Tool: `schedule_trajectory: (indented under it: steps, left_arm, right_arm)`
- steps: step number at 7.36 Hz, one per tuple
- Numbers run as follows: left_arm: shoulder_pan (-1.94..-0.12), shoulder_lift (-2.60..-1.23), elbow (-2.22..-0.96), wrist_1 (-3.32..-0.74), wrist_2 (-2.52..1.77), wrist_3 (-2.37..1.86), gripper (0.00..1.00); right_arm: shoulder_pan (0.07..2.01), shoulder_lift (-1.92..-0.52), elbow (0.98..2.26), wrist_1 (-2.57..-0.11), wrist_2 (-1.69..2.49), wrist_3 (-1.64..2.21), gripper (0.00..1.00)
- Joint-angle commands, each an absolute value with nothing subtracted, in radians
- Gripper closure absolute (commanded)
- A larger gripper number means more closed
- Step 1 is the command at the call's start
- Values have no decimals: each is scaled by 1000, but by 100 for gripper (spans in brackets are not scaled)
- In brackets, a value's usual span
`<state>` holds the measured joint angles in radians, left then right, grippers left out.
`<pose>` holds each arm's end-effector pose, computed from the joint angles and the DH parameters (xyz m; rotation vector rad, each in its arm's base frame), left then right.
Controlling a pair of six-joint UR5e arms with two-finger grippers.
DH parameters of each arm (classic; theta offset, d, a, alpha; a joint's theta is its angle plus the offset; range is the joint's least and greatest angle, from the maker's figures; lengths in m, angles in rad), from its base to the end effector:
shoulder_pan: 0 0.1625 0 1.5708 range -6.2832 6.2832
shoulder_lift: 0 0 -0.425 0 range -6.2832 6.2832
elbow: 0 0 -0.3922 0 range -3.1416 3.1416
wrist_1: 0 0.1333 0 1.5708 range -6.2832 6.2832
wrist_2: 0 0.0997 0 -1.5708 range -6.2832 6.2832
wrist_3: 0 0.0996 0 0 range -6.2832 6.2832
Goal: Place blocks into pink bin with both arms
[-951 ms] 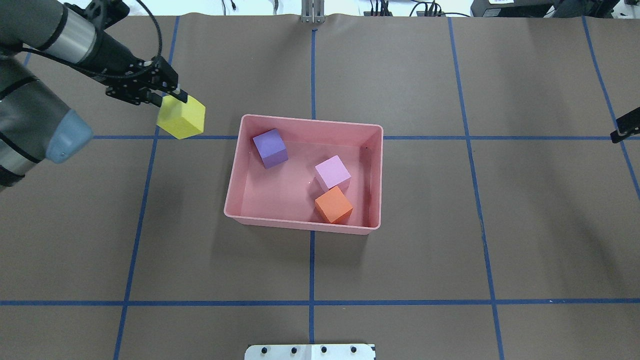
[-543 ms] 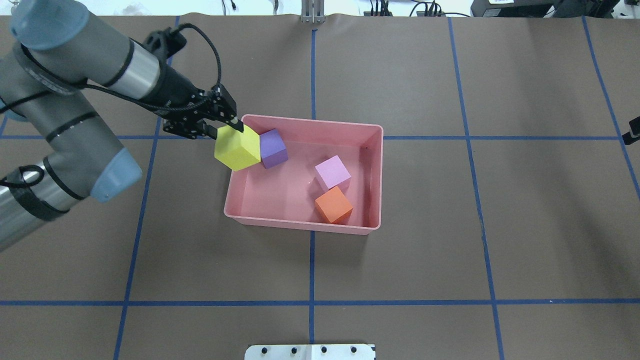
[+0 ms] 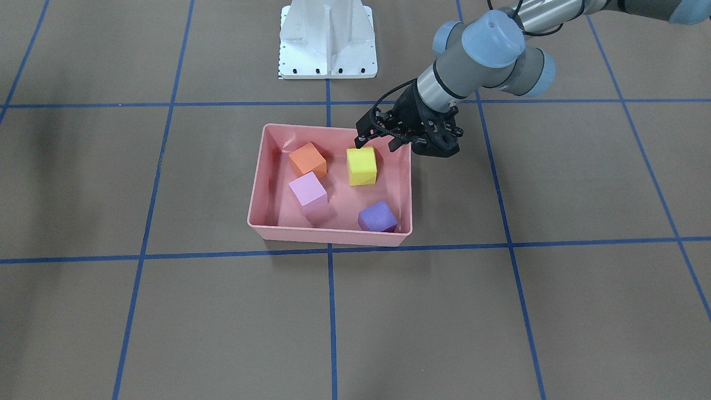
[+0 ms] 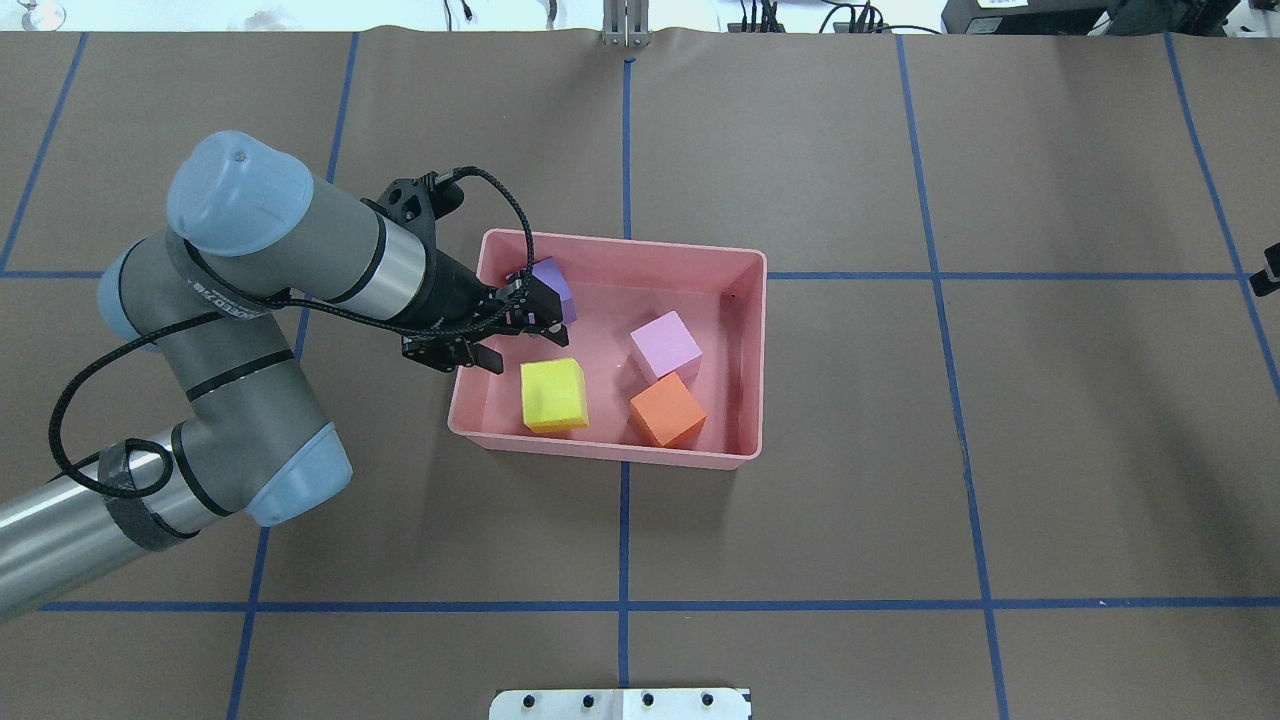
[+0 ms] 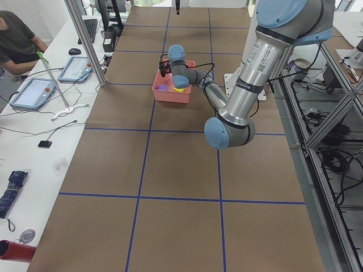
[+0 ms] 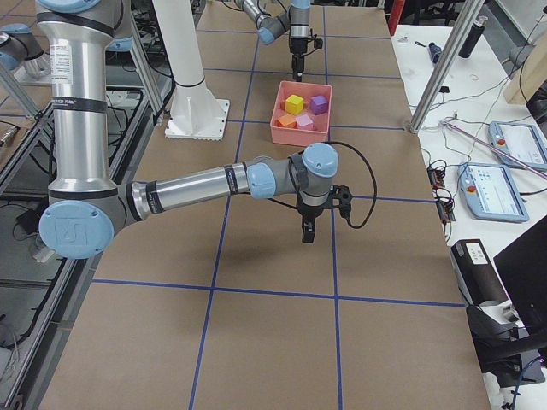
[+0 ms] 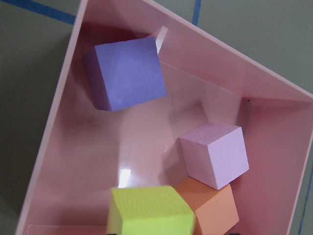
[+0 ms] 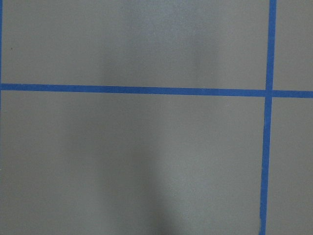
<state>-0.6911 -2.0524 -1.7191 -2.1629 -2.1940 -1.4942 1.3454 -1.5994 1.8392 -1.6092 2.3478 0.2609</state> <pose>0.4328 -0.4556 0.2421 -0.0609 1.2895 -0.1464 -0.0456 -0.4827 0.5438 -0.0009 -0.7974 -0.0446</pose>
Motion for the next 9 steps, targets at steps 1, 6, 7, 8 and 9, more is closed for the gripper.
schedule_trajectory:
  steps: [1, 6, 7, 8, 9]
  left_arm:
    - [-823, -1911, -1744, -2164, -2297, -1281, 0]
    - [-1181, -1429, -1845, -2163, -2416, -595, 0]
    - [-1195, -1392, -1847, -2157, -2349, -578, 0]
    - [-1206, -1361, -1830, -2137, -2283, -530, 0]
    - [-1289, -1364, -1797, -2027, -2281, -376, 0]
  right_arm:
    - [1371, -1612, 1838, -1609, 2344, 206, 0]
    - [1472, -1635, 1816, -1609, 2347, 101, 0]
    - [1482, -1634, 1816, -1608, 2347, 100, 0]
    - [1483, -1634, 1816, -1608, 2345, 98, 0]
    - [1485, -1632, 1816, -1608, 2342, 98, 0]
